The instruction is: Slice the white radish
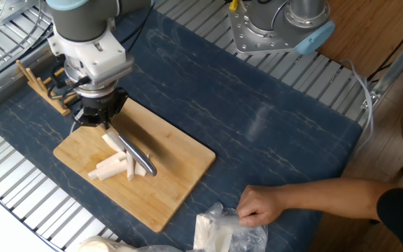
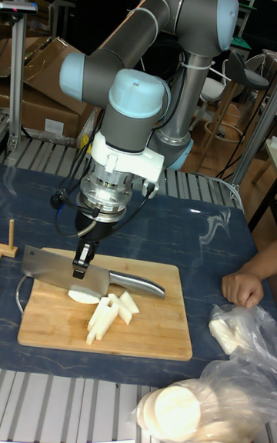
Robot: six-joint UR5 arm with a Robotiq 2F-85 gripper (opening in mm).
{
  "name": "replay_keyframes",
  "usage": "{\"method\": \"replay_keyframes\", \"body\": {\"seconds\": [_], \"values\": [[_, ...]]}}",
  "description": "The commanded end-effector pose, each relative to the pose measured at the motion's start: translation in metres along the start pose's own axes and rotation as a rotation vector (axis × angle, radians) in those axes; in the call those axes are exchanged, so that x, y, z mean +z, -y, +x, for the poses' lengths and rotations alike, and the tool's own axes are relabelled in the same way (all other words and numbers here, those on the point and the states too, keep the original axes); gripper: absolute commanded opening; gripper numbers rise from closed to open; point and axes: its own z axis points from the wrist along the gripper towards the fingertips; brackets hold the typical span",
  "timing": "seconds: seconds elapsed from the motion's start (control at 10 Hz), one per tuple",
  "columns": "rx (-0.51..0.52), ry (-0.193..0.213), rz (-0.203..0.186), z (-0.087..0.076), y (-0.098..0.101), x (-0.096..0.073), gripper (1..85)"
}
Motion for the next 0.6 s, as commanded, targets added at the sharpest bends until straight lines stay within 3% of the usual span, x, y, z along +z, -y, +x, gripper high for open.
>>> {"method": "replay_keyframes", "body": {"seconds": [0.0,0.3,0.5], "values": [[0.011,0.000,0.014,-0.002,0.006,0.005,1.0],[0.022,-0.002,0.028,-0.006,0.011,0.012,1.0],[0.029,0.029,0.037,-0.011,0.013,0.016,1.0]]}}
